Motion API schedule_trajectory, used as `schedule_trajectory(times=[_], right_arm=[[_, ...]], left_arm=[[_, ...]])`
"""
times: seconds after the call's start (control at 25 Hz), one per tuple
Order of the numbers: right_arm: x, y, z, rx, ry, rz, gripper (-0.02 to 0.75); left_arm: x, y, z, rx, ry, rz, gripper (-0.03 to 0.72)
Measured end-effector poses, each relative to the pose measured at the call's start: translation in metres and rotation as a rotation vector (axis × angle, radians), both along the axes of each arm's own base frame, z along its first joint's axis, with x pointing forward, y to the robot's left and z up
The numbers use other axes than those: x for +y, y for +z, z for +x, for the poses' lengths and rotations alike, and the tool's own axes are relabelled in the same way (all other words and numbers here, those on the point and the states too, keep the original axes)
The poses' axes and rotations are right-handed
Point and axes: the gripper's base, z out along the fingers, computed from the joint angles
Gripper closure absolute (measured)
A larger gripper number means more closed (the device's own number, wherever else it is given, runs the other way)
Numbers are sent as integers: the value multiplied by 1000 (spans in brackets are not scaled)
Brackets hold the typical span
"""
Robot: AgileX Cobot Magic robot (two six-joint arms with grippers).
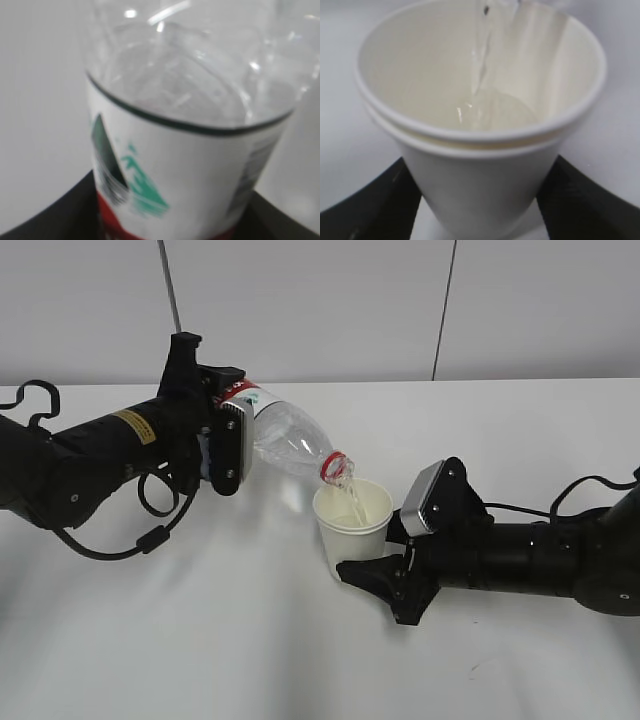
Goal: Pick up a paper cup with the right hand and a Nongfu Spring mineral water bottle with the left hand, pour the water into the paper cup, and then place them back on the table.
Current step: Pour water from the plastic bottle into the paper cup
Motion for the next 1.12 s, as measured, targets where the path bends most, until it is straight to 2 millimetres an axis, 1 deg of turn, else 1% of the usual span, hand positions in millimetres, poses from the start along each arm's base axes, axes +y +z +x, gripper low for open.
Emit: schedule_trajectory(times=[0.52, 1.12], right_arm=[[0, 0, 0, 3, -2, -3, 229], [0, -1, 0, 5, -3, -6, 229]], left_arm=[[-1, 3, 0, -40, -7, -5, 286], [-1, 3, 0, -45, -11, 3, 287]])
